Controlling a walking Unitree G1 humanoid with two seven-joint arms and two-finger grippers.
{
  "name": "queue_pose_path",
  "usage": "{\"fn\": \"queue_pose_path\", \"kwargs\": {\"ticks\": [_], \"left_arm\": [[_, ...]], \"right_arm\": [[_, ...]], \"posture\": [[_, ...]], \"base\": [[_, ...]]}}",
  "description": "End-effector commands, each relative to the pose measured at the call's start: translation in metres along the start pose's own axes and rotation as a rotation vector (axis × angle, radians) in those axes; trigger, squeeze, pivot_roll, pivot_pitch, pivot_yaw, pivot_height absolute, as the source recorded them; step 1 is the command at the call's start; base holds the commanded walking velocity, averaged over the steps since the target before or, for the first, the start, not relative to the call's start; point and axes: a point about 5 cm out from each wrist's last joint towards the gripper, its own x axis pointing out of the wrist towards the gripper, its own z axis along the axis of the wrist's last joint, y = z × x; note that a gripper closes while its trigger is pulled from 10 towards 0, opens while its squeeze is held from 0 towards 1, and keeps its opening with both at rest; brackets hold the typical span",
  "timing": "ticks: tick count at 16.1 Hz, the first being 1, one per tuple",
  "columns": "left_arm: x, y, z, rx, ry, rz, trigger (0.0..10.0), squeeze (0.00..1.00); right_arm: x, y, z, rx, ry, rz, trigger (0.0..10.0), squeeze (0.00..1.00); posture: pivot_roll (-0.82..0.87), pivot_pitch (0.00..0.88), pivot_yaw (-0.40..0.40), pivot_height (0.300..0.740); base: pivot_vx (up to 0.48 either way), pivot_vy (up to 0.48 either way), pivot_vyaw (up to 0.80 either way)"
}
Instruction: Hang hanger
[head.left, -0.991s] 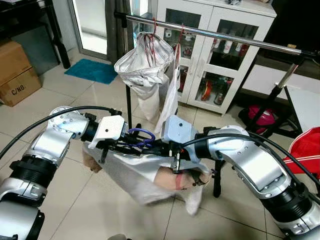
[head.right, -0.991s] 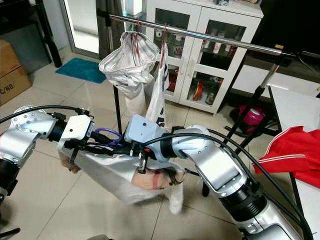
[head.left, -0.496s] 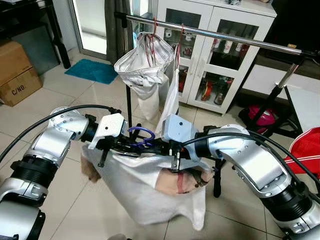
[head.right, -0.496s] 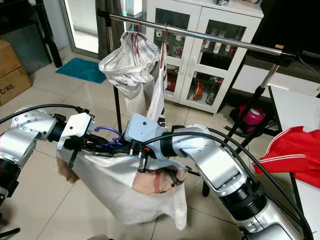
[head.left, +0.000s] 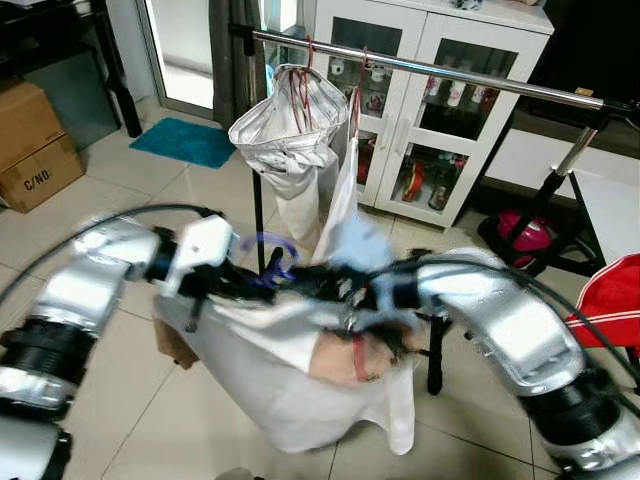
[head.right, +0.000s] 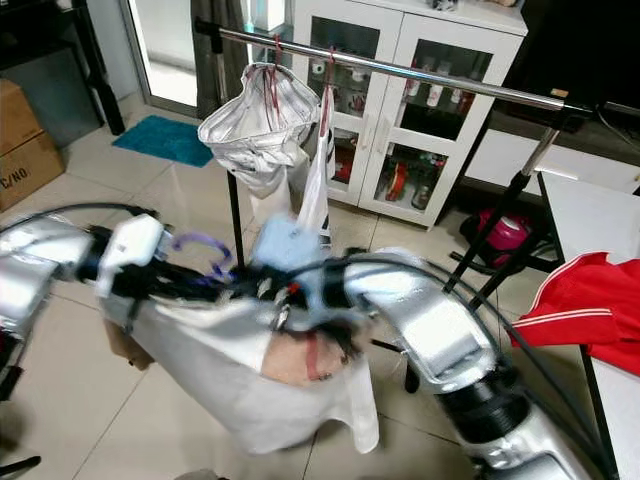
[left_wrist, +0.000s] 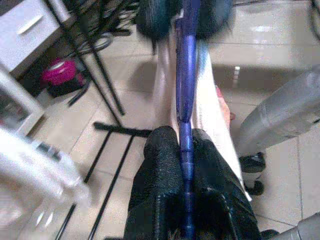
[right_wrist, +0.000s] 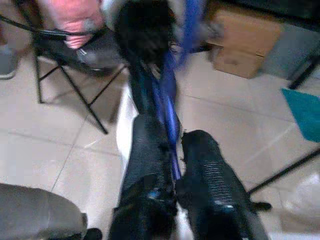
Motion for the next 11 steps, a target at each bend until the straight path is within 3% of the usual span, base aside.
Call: {"fn": "queue_pose_path", "kwargs": {"ticks": [1,5,11], "left_arm": [[-0.006,0.0,0.004,0.01,-0.008,0.019,0.0,0.0],[-0.014,-0.003,-0.003,-0.028,0.021,0.046,0.0,0.0],[-0.028,-0.005,-0.008,-0.07,0.041,0.093,0.0,0.0]], "right_arm": [[-0.014,-0.012,-0.006,0.025,0.015,-0.076,10.0,1.0],[-0.033,-0.022,-0.015,0.055,0.022,-0.165,10.0,1.0],[-0.055,-0.02,-0.063,0.135,0.208,-0.262,10.0,1.0]], "posture": [[-0.04,0.0,-0.037,0.74],[-0.04,0.0,-0.032,0.74],[-0.04,0.0,-0.029,0.74]], "base": [[0.0,0.0,0.0],[0.0,0.0,0.0],[0.0,0.0,0.0]]}}
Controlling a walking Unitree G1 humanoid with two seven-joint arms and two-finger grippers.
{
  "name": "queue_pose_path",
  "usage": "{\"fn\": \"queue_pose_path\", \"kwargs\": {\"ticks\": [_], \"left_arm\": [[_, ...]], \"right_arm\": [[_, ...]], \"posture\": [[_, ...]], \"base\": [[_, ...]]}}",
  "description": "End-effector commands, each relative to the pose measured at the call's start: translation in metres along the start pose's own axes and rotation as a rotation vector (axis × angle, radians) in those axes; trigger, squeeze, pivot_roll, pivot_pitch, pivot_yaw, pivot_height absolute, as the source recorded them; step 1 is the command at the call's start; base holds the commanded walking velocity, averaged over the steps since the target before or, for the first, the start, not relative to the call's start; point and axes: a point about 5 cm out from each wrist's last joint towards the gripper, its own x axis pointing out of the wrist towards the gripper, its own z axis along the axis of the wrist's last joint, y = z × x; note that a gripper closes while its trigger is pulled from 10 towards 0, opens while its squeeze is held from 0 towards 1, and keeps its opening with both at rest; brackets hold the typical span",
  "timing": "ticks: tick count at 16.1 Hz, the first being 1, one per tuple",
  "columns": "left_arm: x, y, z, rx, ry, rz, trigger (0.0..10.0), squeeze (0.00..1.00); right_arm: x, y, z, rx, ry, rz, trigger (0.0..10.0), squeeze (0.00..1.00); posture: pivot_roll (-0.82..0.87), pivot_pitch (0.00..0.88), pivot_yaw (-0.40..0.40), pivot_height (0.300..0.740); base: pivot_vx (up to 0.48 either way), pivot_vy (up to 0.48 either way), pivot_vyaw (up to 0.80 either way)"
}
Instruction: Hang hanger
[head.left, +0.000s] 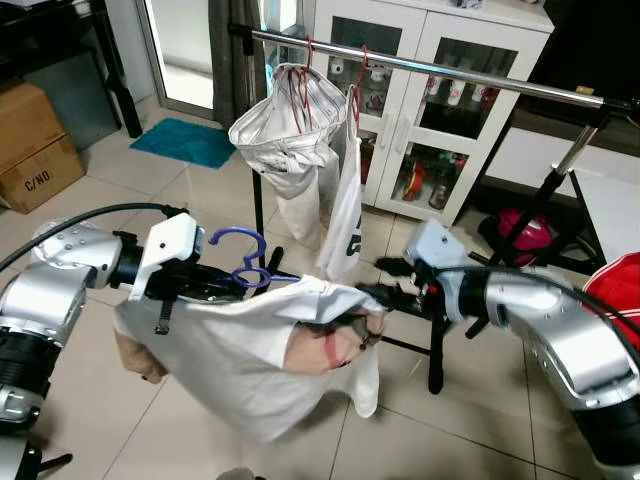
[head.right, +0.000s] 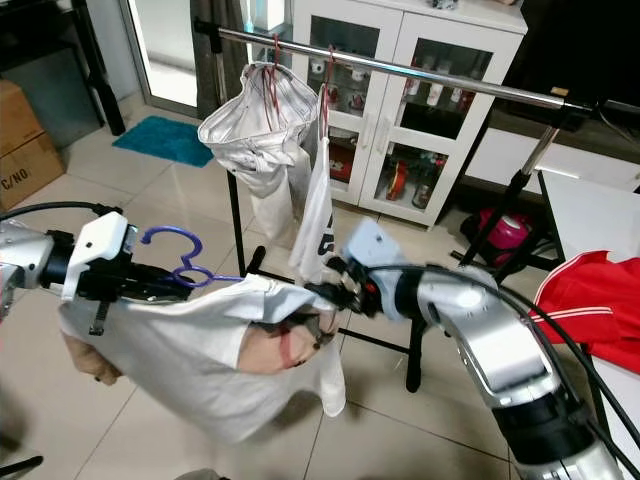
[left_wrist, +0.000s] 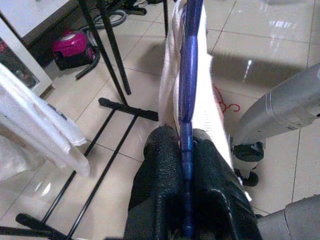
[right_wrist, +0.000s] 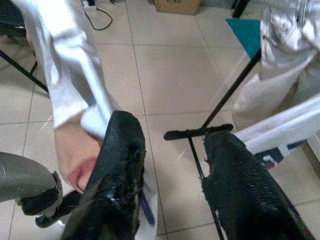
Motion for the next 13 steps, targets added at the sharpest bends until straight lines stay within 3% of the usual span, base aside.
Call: {"fn": "queue_pose_path", "kwargs": {"ticks": [1,2,5,8,13], "left_arm": [[-0.007,0.002,0.005,0.012,-0.018,0.033,0.0,0.0],[-0.007,0.002,0.005,0.01,-0.019,0.034,0.0,0.0],[-0.01,0.002,0.003,0.001,0.0,0.046,0.0,0.0],[-0.014,0.002,-0.003,-0.007,0.032,0.059,0.0,0.0],[-0.015,0.003,-0.004,-0.006,0.04,0.083,0.0,0.0]], "right_arm": [[-0.003,-0.003,-0.009,0.02,0.04,-0.038,10.0,0.09],[-0.002,-0.002,-0.012,0.035,0.05,-0.037,10.0,0.0],[0.004,0.006,-0.022,0.107,0.057,-0.01,10.0,0.0],[-0.005,-0.009,-0.032,0.124,0.086,-0.117,10.0,0.0],[-0.013,-0.006,-0.048,0.145,0.137,-0.09,10.0,0.0]], "posture": [[-0.04,0.0,-0.027,0.74],[-0.04,0.0,-0.027,0.74],[-0.03,0.0,-0.031,0.74],[-0.03,0.0,-0.032,0.74],[-0.03,0.0,-0.034,0.74]], "base": [[0.0,0.0,0.0],[0.0,0.0,0.0],[0.0,0.0,0.0],[0.0,0.0,0.0],[0.0,0.0,0.0]]}}
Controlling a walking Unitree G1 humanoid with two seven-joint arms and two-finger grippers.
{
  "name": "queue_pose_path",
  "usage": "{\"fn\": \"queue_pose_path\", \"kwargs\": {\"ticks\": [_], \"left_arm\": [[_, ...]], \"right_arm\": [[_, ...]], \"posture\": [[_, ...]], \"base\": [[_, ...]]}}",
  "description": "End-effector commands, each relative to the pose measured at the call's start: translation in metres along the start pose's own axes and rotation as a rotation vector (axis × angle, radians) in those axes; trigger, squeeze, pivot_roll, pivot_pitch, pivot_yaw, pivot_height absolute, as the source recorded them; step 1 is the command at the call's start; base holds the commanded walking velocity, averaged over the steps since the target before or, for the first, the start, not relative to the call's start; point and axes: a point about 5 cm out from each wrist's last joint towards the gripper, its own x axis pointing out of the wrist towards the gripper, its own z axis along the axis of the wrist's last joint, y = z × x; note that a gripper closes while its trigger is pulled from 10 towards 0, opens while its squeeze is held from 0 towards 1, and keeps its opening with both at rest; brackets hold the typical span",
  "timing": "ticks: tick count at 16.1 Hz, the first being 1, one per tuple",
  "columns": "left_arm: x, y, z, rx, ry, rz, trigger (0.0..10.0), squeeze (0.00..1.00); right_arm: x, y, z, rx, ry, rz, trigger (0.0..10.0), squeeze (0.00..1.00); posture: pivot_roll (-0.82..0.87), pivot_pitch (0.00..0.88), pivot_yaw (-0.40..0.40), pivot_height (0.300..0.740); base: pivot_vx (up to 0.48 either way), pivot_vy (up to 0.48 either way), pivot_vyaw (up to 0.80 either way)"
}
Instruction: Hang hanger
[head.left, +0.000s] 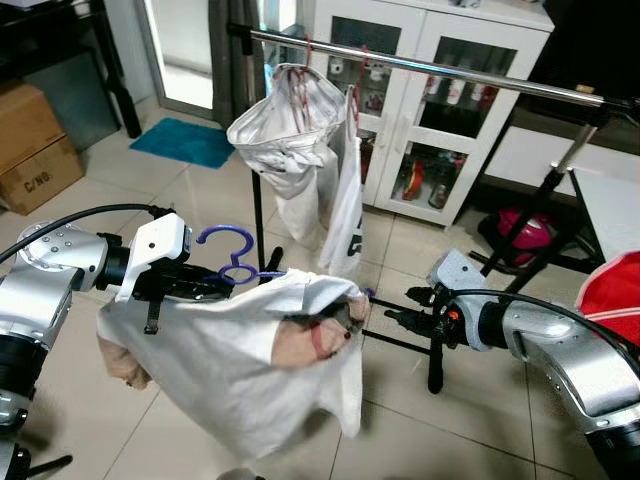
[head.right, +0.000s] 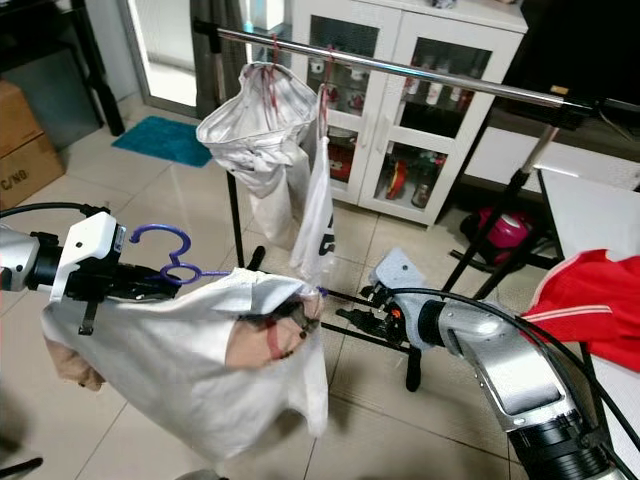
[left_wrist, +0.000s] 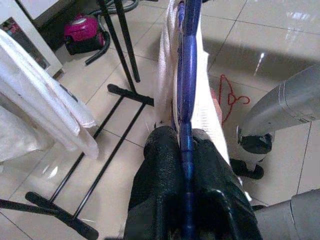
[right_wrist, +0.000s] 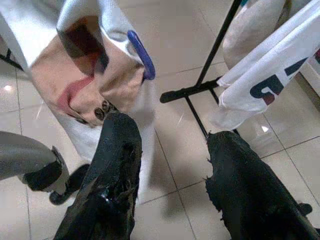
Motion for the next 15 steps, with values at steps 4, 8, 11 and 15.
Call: {"fn": "queue_pose_path", "kwargs": {"ticks": [4,8,11,15], "left_arm": [[-0.003,0.006,0.008,0.029,-0.027,0.04,0.0,0.0],[-0.003,0.005,0.009,0.026,-0.034,0.038,0.0,0.0],[-0.003,0.005,0.01,0.026,-0.037,0.039,0.0,0.0],[-0.003,0.005,0.01,0.023,-0.041,0.038,0.0,0.0]], "right_arm": [[0.012,0.012,0.0,0.079,-0.059,0.032,10.0,0.0],[0.034,0.026,0.001,0.149,-0.058,0.026,10.0,0.0],[0.037,0.021,0.002,0.161,-0.054,-0.014,4.2,0.0],[0.039,0.013,0.001,0.183,-0.051,-0.073,0.0,0.0]], "posture": [[-0.04,0.0,-0.032,0.74],[-0.03,0.0,-0.033,0.74],[-0.03,0.0,-0.036,0.74],[-0.03,0.0,-0.04,0.74]], "base": [[0.0,0.0,0.0],[0.0,0.0,0.0],[0.0,0.0,0.0],[0.0,0.0,0.0]]}}
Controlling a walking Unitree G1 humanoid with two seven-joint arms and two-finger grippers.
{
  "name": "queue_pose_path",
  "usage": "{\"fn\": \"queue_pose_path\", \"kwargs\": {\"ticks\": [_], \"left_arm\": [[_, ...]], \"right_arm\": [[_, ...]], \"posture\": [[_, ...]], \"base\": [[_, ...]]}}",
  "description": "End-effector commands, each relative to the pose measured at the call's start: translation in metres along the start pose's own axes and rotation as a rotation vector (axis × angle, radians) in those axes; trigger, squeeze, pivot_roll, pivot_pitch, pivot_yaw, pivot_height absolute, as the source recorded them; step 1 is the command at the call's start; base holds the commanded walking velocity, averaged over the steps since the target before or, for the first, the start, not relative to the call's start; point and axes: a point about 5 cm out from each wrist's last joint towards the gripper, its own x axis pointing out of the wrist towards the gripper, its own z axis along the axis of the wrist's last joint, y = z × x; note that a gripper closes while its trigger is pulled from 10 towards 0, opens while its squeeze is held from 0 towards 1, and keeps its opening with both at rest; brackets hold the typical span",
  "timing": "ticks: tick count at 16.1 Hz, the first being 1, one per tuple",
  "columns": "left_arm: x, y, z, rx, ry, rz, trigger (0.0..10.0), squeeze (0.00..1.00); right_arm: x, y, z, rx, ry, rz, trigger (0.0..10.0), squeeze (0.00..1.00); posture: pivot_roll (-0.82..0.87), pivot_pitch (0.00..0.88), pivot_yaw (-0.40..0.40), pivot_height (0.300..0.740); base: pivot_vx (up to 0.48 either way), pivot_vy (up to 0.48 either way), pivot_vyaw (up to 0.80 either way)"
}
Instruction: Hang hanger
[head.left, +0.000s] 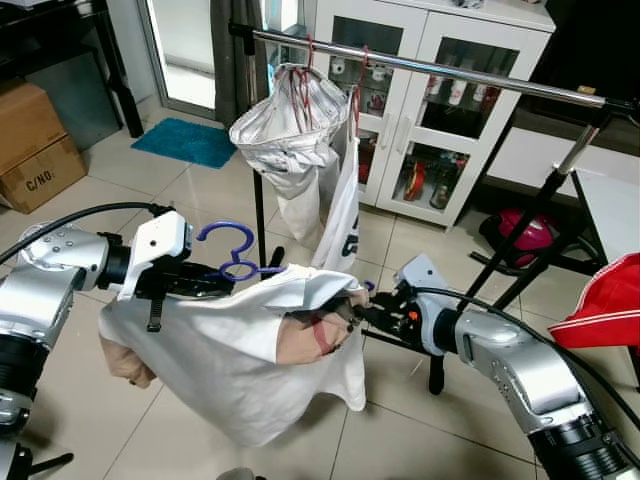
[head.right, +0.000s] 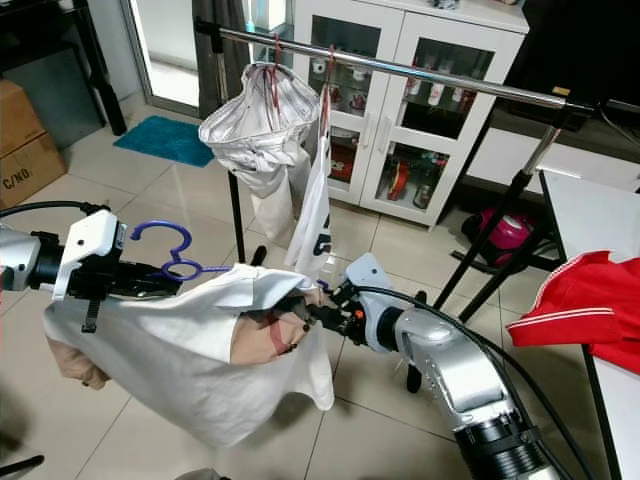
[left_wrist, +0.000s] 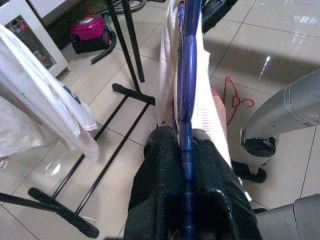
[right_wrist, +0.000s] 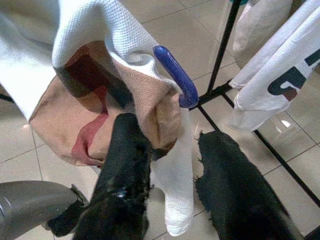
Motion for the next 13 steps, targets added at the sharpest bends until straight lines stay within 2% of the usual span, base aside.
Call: {"fn": "queue_pose_path", "kwargs": {"ticks": [1,9,13], "left_arm": [[-0.004,0.003,0.011,0.034,-0.037,0.02,0.0,0.0],[-0.005,0.005,0.009,0.034,-0.021,0.027,0.0,0.0],[-0.006,0.007,0.003,0.041,0.025,0.057,0.0,0.0]], "right_arm": [[-0.001,-0.007,0.003,0.003,-0.002,-0.038,0.0,0.0],[0.0,-0.007,0.004,0.009,-0.008,-0.048,0.0,0.0],[-0.013,-0.014,0.015,-0.021,-0.035,-0.058,0.0,0.0]], "posture": [[-0.03,0.0,-0.04,0.74],[-0.03,0.0,-0.035,0.74],[-0.03,0.0,-0.032,0.74]], "base": [[0.0,0.0,0.0],[0.0,0.0,0.0],[0.0,0.0,0.0]]}}
